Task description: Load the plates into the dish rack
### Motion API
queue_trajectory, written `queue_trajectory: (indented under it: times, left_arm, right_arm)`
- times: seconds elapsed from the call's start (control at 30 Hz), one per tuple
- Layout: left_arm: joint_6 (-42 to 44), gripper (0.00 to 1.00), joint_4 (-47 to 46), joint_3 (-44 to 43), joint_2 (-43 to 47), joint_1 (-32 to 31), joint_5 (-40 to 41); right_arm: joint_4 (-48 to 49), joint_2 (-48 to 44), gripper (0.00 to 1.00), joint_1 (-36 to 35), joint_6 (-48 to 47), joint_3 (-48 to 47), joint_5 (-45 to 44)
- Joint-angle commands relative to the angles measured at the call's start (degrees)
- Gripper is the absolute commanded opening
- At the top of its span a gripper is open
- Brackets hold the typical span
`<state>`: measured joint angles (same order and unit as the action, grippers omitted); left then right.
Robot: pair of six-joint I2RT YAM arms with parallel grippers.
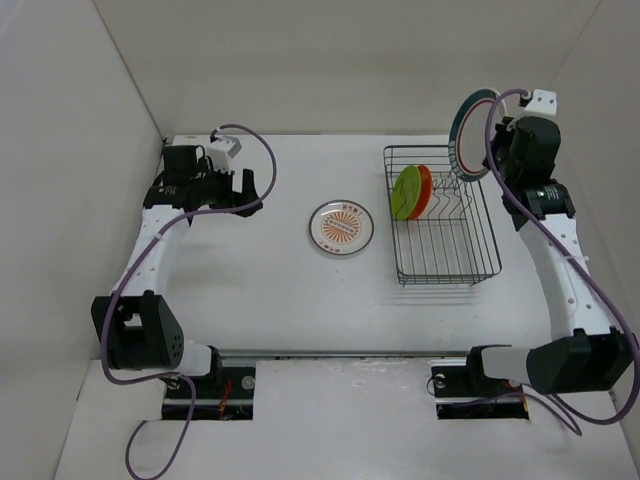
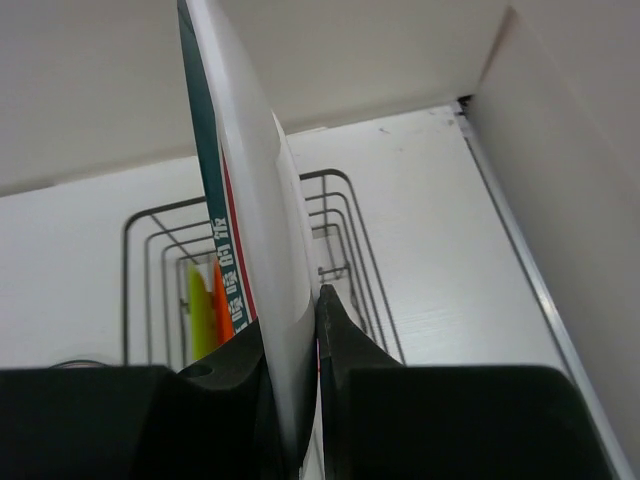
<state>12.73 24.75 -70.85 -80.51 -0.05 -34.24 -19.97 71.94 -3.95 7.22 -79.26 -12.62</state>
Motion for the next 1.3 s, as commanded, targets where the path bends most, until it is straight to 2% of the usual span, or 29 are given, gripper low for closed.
queue_trajectory:
  times: [0.0, 0.17, 0.67, 1.2, 1.27]
  left_arm:
    - [-1.75, 1.00, -2.43, 0.45, 1.75, 0.14, 2.25]
    - [-1.75, 1.00, -3.57, 1.59, 2.38, 0.14, 2.77]
    - [-1.75, 1.00, -3.57, 2.12, 3.95, 0.14, 2.25]
    - [-1.75, 1.00, -3.57, 2.65, 4.48, 0.14, 1.72]
    - [-1.75, 1.00, -3.57, 2.65, 4.48, 0.14, 1.72]
  right_arm:
    - [3.09, 1.62, 0.00, 1.92, -3.09, 0.51, -1.53]
    - [6.95, 2.93, 0.00, 1.92, -3.09, 2.70, -1.53]
    - [7.49, 12.86, 0.00, 1.92, -3.62, 2.19, -3.20]
    - [6.96, 17.17, 0.00, 1.92, -4.15, 2.18, -3.20]
    - [5.82, 18.40, 0.05, 1.92, -4.15, 2.18, -3.20]
